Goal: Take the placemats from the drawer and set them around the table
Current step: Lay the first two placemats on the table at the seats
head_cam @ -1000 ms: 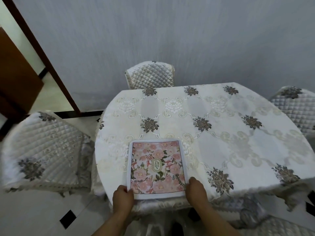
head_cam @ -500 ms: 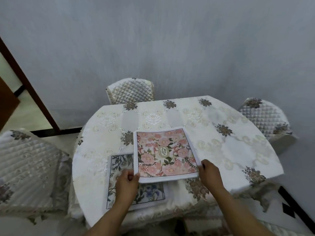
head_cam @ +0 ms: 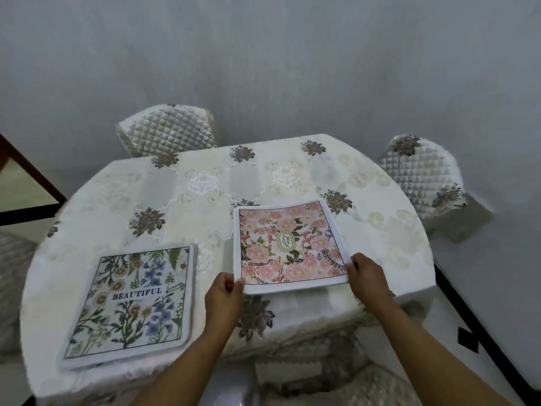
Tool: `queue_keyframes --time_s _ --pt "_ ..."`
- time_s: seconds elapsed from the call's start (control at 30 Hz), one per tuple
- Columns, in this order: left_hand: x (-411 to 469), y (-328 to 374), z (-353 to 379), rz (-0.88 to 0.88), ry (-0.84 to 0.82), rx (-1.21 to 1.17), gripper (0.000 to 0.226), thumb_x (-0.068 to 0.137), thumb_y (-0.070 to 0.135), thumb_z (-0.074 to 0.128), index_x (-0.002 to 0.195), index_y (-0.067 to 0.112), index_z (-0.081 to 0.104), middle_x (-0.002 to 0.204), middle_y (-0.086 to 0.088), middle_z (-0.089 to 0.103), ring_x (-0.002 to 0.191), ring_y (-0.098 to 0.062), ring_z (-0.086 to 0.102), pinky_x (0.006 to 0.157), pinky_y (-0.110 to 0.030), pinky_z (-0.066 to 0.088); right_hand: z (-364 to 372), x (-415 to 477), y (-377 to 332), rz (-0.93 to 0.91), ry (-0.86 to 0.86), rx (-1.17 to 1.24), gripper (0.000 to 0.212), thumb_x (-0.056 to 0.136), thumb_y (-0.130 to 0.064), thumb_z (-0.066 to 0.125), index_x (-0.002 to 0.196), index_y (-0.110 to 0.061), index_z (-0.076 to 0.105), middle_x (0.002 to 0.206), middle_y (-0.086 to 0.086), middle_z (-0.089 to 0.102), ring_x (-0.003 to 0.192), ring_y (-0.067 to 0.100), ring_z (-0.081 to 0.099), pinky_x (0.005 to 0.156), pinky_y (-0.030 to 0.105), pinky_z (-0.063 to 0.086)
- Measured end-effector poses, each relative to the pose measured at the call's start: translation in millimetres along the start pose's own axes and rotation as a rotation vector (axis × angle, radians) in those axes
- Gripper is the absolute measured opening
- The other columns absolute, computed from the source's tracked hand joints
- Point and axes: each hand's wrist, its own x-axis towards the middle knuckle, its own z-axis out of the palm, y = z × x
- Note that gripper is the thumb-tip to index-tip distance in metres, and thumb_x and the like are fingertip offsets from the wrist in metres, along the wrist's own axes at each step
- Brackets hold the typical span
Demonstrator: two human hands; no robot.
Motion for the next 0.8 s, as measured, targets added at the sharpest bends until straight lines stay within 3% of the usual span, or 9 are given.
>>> queue_keyframes --time_s 0.13,0.23,0.33,0.5,0.6,0.63,0.7,0.8 --pt "-9 7 60 -0.012 0.000 0.063 0.018 0.093 0.026 0.059 0.083 0.014 0.052 0.068 0.001 0.053 0.061 -0.012 0.052 0.050 -0.024 0.035 -1 28 57 0.008 -0.047 0.004 0.024 0.095 -0.017 0.051 0.074 -0.006 0.047 0.068 0.009 0.052 0.064 0.029 0.048 0.057 0.034 0.030" --pt "-13 -6 88 -0.070 -0.002 0.072 0.020 0.096 0.027 0.056 0.087 0.010 0.051 0.068 -0.006 0.058 0.049 -0.005 0.058 0.040 -0.020 0.043 9 39 78 -0.001 -0.093 0.010 0.023 0.094 -0.016 0.051 0.073 -0.009 0.046 0.068 0.008 0.051 0.065 0.028 0.047 0.058 0.034 0.030" --pt "-11 -32 106 -0.116 0.035 0.126 0.019 0.093 0.035 0.056 0.079 0.026 0.047 0.068 -0.005 0.061 0.057 -0.020 0.063 0.054 -0.040 0.054 23 40 90 0.014 -0.147 0.022 0.025 0.094 -0.017 0.051 0.072 -0.012 0.043 0.066 0.004 0.047 0.064 0.027 0.047 0.057 0.034 0.029" --pt "-10 -60 124 -0.157 0.110 0.211 0.021 0.091 0.027 0.060 0.077 0.015 0.049 0.071 -0.005 0.056 0.069 -0.028 0.056 0.061 -0.036 0.042 52 35 104 0.072 -0.208 -0.041 0.020 0.094 -0.022 0.052 0.077 -0.011 0.049 0.076 0.011 0.060 0.071 0.031 0.058 0.064 0.039 0.046" --pt "-10 -64 127 -0.146 0.110 0.259 0.017 0.088 0.021 0.063 0.078 0.014 0.050 0.074 -0.005 0.054 0.072 -0.028 0.055 0.058 -0.034 0.038 60 37 108 0.068 -0.208 -0.141 0.017 0.091 -0.023 0.055 0.083 -0.008 0.054 0.086 0.017 0.062 0.081 0.034 0.059 0.069 0.040 0.046" --pt "-10 -65 127 -0.123 0.132 0.301 0.015 0.084 0.017 0.066 0.084 0.012 0.052 0.080 -0.007 0.056 0.077 -0.029 0.054 0.062 -0.036 0.041 60 37 108 0.073 -0.173 -0.168 0.018 0.089 -0.024 0.058 0.085 -0.007 0.054 0.086 0.018 0.061 0.081 0.036 0.058 0.069 0.040 0.047" --pt "-11 -66 131 -0.063 0.185 0.409 0.035 0.074 0.012 0.072 0.103 0.004 0.054 0.099 -0.017 0.057 0.091 -0.034 0.052 0.077 -0.042 0.045 63 35 109 0.039 -0.073 -0.245 0.025 0.082 -0.025 0.065 0.092 -0.004 0.055 0.092 0.021 0.059 0.084 0.038 0.055 0.071 0.043 0.047" --pt "-11 -62 148 0.094 0.137 0.485 0.054 0.077 0.016 0.067 0.125 0.001 0.046 0.125 -0.024 0.051 0.116 -0.039 0.047 0.097 -0.050 0.043 74 31 96 -0.187 -0.015 -0.289 0.042 0.088 -0.033 0.050 0.119 -0.004 0.051 0.123 0.022 0.054 0.112 0.040 0.050 0.088 0.049 0.046"
